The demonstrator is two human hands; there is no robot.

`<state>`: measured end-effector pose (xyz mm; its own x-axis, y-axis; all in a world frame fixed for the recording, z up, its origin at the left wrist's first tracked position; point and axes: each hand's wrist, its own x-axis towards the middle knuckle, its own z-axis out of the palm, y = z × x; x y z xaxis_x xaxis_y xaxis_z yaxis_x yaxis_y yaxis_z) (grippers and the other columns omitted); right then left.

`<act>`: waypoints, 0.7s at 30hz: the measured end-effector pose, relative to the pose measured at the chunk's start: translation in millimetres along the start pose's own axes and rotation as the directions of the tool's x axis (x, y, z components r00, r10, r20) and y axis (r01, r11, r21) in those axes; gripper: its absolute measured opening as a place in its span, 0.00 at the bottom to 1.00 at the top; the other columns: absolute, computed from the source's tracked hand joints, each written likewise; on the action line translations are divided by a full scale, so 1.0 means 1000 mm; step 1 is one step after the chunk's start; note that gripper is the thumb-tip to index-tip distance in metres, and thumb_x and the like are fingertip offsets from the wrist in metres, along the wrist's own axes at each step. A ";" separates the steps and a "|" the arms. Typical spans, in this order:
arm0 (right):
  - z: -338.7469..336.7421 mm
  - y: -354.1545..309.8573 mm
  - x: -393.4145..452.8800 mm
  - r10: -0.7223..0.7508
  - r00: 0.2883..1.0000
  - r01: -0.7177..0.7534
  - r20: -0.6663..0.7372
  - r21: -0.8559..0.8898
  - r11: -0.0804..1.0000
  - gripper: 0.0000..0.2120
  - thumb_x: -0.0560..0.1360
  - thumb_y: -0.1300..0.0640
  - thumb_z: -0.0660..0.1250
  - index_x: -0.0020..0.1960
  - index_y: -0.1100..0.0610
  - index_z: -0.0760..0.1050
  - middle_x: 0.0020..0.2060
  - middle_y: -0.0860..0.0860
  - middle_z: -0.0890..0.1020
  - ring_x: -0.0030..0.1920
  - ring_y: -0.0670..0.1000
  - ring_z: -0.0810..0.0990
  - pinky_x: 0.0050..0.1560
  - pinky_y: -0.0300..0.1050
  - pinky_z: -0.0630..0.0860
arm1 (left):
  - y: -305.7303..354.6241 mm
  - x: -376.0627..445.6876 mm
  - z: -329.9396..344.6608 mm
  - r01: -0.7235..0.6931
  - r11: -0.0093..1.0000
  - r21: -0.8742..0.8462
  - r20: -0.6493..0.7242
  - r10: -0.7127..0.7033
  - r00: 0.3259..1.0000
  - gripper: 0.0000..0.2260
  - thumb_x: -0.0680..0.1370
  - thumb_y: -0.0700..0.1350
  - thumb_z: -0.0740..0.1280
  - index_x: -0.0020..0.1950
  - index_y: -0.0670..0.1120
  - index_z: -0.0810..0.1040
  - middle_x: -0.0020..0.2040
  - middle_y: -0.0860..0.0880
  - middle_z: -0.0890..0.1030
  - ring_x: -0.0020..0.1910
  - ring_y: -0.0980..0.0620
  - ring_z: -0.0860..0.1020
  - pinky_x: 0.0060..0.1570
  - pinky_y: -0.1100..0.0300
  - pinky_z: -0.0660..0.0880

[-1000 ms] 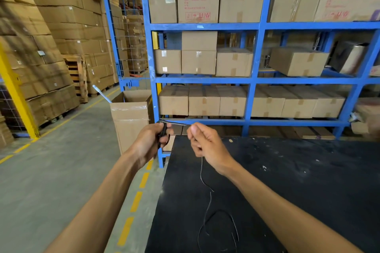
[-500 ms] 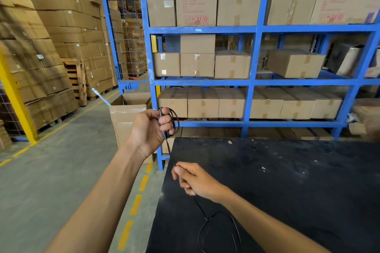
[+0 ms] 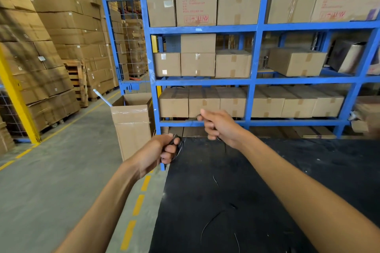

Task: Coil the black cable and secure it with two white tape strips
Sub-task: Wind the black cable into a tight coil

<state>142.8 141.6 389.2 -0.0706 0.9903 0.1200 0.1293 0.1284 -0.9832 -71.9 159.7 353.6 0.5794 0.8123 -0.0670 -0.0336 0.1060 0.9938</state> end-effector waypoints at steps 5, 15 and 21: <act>0.040 -0.026 -0.021 -0.112 0.984 0.127 0.142 -0.106 0.986 0.13 0.85 0.53 0.54 0.52 0.59 0.73 0.28 0.48 0.64 0.25 0.46 0.60 0.26 0.41 0.60 | -0.002 0.008 0.001 -0.236 0.929 0.286 -0.068 0.265 0.962 0.18 0.84 0.46 0.52 0.42 0.44 0.77 0.28 0.54 0.67 0.25 0.57 0.61 0.28 0.65 0.61; 0.087 0.025 -0.030 -0.290 0.947 0.320 0.139 -0.307 0.897 0.07 0.85 0.58 0.54 0.50 0.61 0.65 0.29 0.46 0.63 0.24 0.41 0.63 0.27 0.32 0.61 | 0.018 0.015 -0.010 -0.407 0.880 0.246 -0.197 0.457 0.868 0.16 0.84 0.46 0.53 0.56 0.46 0.81 0.50 0.48 0.86 0.40 0.56 0.81 0.45 0.60 0.76; 0.103 0.056 -0.037 -0.288 0.950 0.312 0.125 -0.282 0.907 0.14 0.85 0.56 0.53 0.41 0.50 0.68 0.31 0.52 0.69 0.27 0.43 0.62 0.31 0.38 0.62 | 0.036 0.014 -0.008 -0.478 0.834 -0.275 -0.192 0.439 0.878 0.14 0.84 0.44 0.52 0.54 0.44 0.76 0.39 0.52 0.80 0.40 0.55 0.75 0.39 0.66 0.74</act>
<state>51.0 106.3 315.9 -0.2281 0.8966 0.3797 0.3741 0.4407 -0.8160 -71.1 179.3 387.8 0.3372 0.8697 0.3605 -0.5291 -0.1417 0.8367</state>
